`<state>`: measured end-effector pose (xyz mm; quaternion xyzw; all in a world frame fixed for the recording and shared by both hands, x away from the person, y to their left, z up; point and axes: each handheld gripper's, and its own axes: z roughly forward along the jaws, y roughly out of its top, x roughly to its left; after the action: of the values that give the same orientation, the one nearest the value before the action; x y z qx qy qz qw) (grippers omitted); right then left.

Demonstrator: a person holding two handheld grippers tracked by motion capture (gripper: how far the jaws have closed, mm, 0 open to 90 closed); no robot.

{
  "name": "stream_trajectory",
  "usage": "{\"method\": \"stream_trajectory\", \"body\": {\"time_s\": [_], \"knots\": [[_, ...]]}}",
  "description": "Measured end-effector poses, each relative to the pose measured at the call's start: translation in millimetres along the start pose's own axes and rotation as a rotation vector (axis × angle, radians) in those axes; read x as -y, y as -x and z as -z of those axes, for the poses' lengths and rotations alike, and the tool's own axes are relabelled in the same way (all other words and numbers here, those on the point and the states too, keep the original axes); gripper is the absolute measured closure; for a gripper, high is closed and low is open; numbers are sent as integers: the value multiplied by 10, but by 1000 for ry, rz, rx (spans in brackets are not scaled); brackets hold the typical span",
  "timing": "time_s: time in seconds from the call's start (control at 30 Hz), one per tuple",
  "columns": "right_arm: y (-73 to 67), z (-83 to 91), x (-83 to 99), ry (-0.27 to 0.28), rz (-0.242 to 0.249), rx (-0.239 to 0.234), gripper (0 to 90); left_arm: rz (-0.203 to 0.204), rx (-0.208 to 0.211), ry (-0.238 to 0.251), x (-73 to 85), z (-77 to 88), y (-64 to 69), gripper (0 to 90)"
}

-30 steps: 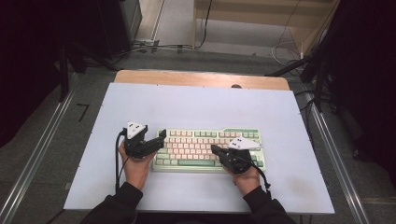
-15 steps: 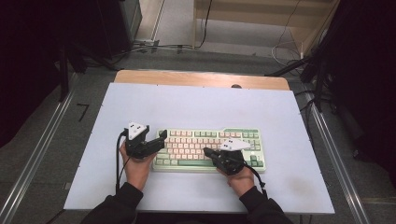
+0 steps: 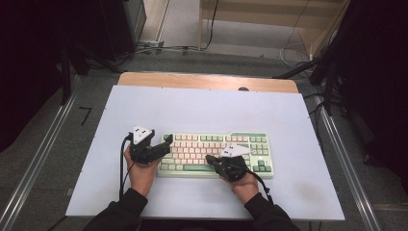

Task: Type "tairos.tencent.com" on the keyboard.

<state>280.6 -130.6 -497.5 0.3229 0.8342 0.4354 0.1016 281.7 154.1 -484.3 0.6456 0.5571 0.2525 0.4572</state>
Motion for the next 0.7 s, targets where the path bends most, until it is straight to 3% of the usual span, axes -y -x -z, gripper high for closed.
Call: {"method": "stream_trajectory", "body": {"time_s": [0.7], "knots": [[-6, -39, 15, -13, 5, 12, 873, -3, 7, -5, 7, -11, 6, 277]]}}
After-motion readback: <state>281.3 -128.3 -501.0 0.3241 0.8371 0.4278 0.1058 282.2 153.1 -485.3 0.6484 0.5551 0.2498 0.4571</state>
